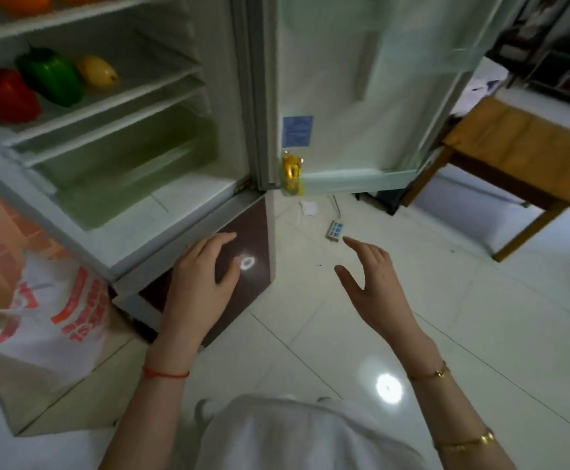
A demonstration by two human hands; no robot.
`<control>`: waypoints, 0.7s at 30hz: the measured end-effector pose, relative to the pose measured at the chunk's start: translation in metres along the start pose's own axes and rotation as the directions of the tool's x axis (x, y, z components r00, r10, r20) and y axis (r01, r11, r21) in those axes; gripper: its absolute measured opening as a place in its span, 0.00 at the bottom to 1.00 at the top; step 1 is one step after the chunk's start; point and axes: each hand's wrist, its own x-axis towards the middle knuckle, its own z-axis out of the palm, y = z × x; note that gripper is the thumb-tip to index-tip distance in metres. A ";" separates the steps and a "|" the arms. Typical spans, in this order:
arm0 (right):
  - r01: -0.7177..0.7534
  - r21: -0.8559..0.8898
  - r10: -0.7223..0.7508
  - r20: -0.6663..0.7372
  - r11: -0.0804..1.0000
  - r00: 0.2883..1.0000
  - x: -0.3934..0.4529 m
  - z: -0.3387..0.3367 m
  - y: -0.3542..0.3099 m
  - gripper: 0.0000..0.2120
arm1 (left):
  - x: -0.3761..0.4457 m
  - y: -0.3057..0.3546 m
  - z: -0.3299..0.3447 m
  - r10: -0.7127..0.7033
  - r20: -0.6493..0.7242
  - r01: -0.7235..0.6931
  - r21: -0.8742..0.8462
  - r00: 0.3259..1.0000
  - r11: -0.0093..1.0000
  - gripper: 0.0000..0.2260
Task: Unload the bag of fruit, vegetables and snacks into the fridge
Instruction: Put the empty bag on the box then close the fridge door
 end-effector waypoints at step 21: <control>-0.142 0.004 0.141 -0.124 0.990 0.982 0.078 -0.119 0.183 0.24 | 0.121 0.176 0.146 0.210 0.025 -0.209 -0.034 0.977 0.977 0.16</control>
